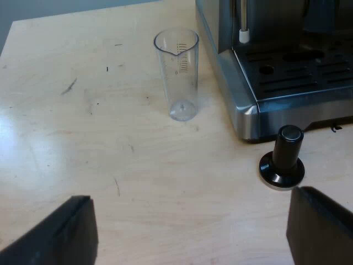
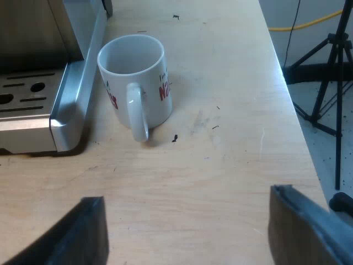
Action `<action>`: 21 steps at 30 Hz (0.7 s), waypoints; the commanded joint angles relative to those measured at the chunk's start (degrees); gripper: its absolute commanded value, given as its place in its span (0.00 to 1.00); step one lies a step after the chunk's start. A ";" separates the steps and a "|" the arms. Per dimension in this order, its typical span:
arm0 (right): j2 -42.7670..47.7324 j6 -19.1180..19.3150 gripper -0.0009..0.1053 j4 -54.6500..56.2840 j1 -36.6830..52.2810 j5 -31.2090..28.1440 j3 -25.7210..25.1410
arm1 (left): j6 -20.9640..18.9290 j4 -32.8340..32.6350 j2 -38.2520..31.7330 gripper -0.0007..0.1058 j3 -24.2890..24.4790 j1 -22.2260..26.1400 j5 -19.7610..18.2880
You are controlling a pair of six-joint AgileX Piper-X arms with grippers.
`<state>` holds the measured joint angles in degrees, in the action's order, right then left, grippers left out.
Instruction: Place mug into machine
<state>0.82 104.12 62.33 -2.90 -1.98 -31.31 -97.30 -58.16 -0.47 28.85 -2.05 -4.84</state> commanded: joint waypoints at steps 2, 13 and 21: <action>2.14 0.02 0.57 -0.81 -0.02 -0.36 -0.10 | -0.56 0.56 -8.21 0.68 0.33 -0.05 -2.36; 1.91 1.24 0.70 -1.02 -0.02 0.72 -0.50 | -0.56 -0.62 -0.70 0.68 5.29 -0.05 -6.05; -2.55 1.61 0.70 1.61 -0.02 0.69 -6.05 | -0.56 1.77 8.25 0.68 11.38 -0.25 -11.15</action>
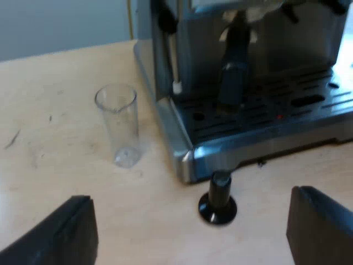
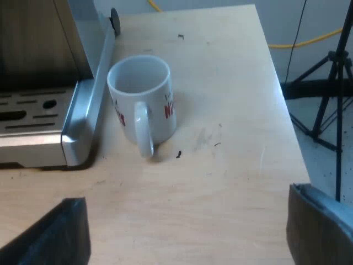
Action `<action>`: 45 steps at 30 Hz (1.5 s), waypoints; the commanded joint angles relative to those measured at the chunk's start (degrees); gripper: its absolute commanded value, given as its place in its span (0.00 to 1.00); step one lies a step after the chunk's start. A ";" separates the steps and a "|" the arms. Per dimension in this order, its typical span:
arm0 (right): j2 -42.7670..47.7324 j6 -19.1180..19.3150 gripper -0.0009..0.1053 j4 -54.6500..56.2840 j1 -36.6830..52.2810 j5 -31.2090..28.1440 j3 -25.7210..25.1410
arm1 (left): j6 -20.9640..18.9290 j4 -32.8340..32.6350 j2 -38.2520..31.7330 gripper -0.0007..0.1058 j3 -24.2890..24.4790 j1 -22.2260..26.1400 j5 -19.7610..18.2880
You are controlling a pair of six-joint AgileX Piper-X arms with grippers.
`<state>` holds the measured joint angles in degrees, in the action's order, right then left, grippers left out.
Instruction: Place mug into machine
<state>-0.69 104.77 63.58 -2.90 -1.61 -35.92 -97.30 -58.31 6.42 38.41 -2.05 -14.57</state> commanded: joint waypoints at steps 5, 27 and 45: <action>-5.33 1.29 0.68 1.56 -0.02 0.53 -6.40 | -0.56 3.51 4.79 0.68 5.96 -1.96 -2.94; -23.89 2.17 0.68 5.23 -0.02 4.99 -22.14 | -0.15 9.84 29.06 0.68 16.86 -23.46 -5.77; -25.12 1.73 0.68 5.93 -1.96 2.57 -22.12 | -0.61 23.61 47.47 0.68 16.86 -41.14 1.51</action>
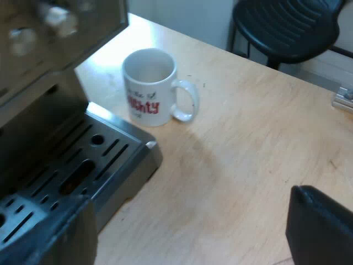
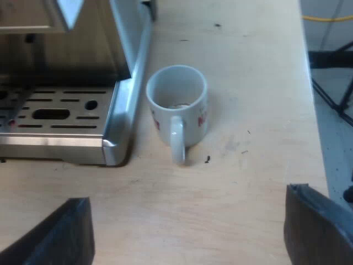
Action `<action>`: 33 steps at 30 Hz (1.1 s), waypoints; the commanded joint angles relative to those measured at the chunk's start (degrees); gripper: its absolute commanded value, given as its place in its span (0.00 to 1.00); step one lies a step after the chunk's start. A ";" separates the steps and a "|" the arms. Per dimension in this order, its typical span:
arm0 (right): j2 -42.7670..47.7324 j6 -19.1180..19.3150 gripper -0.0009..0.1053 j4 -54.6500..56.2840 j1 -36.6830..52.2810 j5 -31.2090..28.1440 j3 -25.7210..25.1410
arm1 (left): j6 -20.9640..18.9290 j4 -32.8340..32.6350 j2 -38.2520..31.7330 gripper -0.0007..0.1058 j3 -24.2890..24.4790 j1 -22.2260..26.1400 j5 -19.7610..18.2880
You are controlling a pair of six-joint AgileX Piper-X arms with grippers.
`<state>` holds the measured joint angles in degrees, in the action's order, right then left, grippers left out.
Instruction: Place mug into machine
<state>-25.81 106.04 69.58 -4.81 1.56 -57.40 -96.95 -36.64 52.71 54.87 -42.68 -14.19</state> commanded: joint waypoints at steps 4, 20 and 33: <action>-0.01 0.47 0.68 -0.10 -0.05 -0.88 -0.64 | -1.16 3.57 4.68 0.68 0.40 -0.50 2.31; -4.03 0.47 0.68 -0.32 -0.05 -0.86 -0.53 | -1.59 6.57 10.05 0.68 0.28 -0.50 1.81; -7.63 0.60 0.68 -2.54 -0.05 0.17 -0.09 | -1.80 7.56 10.05 0.68 0.28 -0.50 -0.60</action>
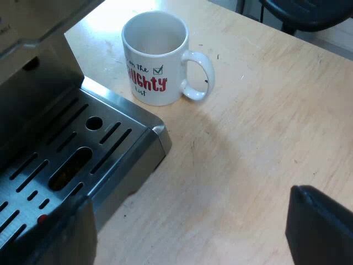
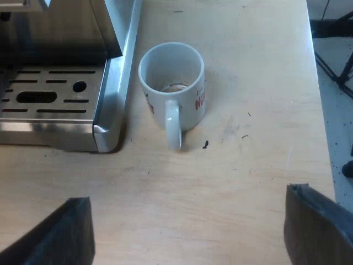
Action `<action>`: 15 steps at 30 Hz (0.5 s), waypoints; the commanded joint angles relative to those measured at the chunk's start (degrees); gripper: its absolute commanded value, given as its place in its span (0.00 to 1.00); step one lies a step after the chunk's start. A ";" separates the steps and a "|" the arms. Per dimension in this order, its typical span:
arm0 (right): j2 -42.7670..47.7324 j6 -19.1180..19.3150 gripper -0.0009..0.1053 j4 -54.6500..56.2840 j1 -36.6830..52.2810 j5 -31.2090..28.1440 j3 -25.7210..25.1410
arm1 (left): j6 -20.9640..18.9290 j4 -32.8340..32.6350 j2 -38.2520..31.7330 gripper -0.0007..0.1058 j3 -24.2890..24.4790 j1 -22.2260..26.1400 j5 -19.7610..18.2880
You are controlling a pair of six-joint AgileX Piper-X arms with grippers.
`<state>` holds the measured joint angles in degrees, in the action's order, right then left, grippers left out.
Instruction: Place mug into machine
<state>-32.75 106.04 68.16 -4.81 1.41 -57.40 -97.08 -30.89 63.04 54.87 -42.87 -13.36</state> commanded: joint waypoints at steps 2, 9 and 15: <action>-1.51 0.60 0.68 -1.68 -0.05 0.32 -0.09 | -1.67 2.74 -0.29 0.68 0.28 -0.30 -1.85; -4.96 0.49 0.68 -3.35 -0.05 1.09 -0.09 | -2.10 4.75 -0.29 0.68 0.28 -0.30 -1.84; -9.63 0.49 0.68 -4.27 -0.05 1.32 -0.09 | -2.10 6.88 -0.29 0.68 0.28 -0.30 -1.84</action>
<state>-41.77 106.04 65.13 -4.81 2.25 -57.40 -97.33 -25.30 63.04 54.87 -42.87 -14.90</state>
